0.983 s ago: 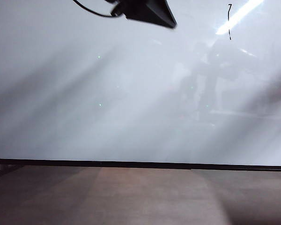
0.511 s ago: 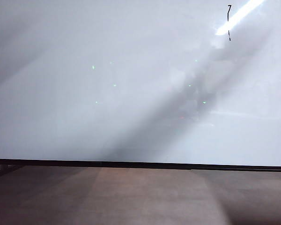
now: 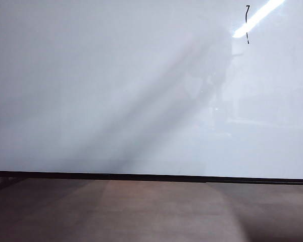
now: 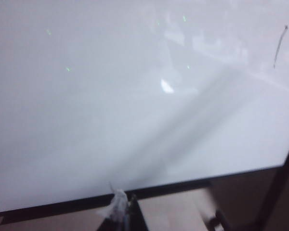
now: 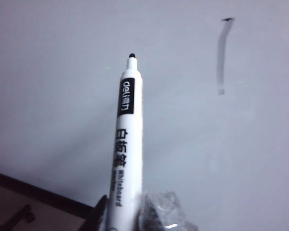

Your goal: Reach to the right to find the marker pen, pick it up, and write the number 1 on the whiteboard.

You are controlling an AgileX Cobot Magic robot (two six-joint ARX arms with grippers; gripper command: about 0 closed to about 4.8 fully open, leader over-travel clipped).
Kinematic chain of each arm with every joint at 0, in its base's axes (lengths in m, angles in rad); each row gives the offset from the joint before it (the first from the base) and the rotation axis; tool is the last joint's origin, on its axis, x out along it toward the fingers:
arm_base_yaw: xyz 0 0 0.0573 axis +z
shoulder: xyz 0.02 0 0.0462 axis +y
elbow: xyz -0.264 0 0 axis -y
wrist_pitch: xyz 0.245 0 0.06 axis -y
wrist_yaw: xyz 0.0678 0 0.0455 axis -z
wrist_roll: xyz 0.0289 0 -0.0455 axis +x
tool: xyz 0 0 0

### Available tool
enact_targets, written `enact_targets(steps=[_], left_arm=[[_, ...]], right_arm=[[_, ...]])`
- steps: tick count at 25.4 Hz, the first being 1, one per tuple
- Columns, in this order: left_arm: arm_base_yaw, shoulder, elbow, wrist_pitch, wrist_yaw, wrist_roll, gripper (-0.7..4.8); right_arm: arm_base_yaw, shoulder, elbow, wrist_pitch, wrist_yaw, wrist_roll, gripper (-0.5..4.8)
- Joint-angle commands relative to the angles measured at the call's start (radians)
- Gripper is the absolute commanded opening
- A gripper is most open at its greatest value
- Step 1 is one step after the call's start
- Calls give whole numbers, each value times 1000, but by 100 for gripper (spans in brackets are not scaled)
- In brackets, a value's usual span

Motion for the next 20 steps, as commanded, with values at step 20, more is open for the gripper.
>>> enact_targets(steps=[20], left_arm=[[2,-149,-670,436,92,-157,-5]], right_arm=[[247,-324,-565,168,25,85,-6]])
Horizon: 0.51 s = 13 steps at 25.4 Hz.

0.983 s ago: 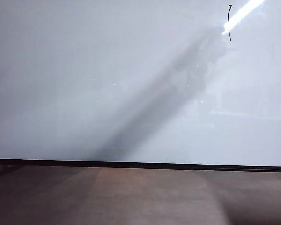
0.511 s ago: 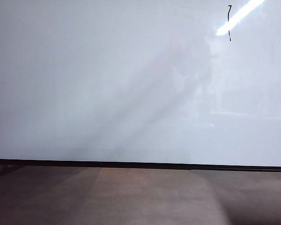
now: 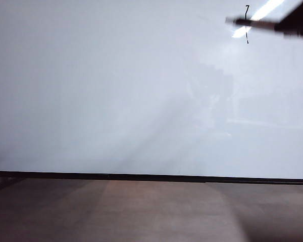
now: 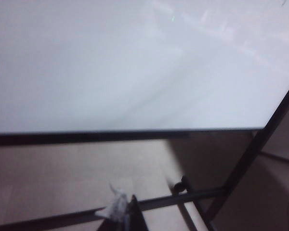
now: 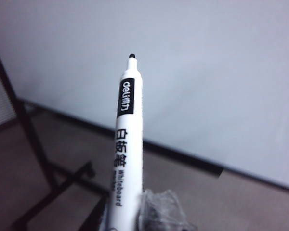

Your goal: Reach to the right to find the marker pen, pick it up, and write the number 1 on the whiteboard.

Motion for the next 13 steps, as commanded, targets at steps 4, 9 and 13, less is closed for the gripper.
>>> enact_targets(steps=[4,9,13], left_arm=[[3,-1,-78,41,3,-2,-5],[3,-2,-138,41,3,-2,-5],[3,-2,-185,47,2,-2,-5]], right_arm=[[11,0,-87,23,-1,31,-6],[11,-9,-145,22,-8,50,-6],[10,-26,-211,19,-6,57,-6]])
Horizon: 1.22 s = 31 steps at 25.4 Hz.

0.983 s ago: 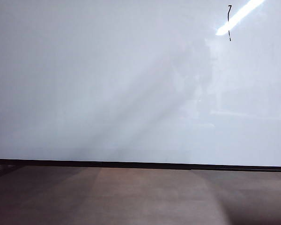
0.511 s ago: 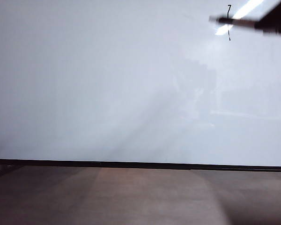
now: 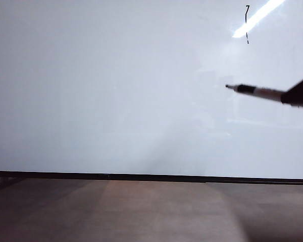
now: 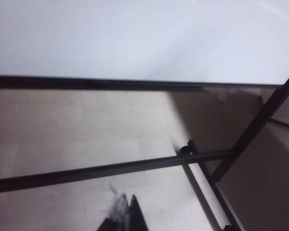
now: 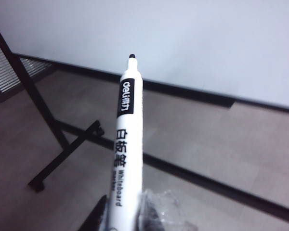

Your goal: Reach to the right to find the marker pen, pick it up, and write the number 1 on the whiteboard.

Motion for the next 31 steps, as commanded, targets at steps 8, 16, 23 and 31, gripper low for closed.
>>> enact_targets(steps=[8,16,23,31], left_arm=[[2,-2,-44,21,-17,2,-5],[2,-9,-44,18,-17,2,-5],[72,-203,-43,-2,-15,2,-5],[389,-200,-44,-5,-28,2,-5]], right_arm=[[0,-21,-66,-56,113,17,-6],[0,-21,-66,-65,98,18,-5],[-3,-74,-66,-84,105,17,-5],[-148,-378,-66,-87,102,17,-5]])
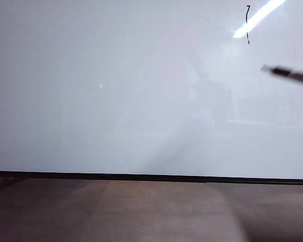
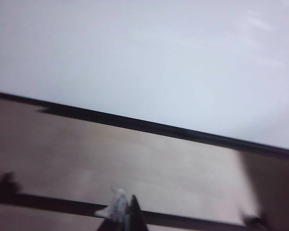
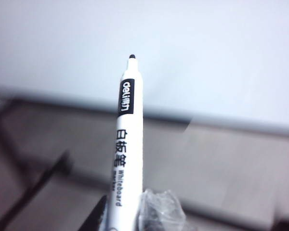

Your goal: Reach to the right to find the marker pen, pick it up, and write the number 1 on the whiteboard.

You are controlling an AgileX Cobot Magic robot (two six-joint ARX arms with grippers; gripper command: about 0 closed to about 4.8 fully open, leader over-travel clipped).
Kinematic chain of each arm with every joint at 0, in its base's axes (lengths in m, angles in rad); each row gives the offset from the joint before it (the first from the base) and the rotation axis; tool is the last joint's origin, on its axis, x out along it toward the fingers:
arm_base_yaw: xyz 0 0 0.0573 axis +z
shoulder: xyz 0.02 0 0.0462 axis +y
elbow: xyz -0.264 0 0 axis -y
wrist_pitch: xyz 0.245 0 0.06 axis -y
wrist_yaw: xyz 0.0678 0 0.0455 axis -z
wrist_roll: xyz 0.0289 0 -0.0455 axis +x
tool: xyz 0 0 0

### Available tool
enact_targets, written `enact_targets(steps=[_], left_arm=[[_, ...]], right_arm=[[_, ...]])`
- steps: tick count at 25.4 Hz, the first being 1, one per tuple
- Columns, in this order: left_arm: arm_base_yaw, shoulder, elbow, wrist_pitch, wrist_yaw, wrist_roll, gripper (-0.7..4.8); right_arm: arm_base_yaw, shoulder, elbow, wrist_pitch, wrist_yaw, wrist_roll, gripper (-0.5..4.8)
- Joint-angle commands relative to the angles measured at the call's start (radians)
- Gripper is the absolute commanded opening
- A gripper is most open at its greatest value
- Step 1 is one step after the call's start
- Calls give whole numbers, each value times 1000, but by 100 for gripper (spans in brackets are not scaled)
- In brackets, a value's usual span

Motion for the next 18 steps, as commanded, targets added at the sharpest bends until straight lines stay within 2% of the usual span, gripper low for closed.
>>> enact_targets(steps=[1,10,18], left_arm=[[50,1,0,7,-10,2,-5],[50,1,0,6,-6,2,-5],[50,1,0,6,-6,2,-5]], right_arm=[[-97,-110,-4,18,3,4,-5],[-344,-152,-4,40,3,4,-5],[-341,-152,-4,41,2,4,-5]])
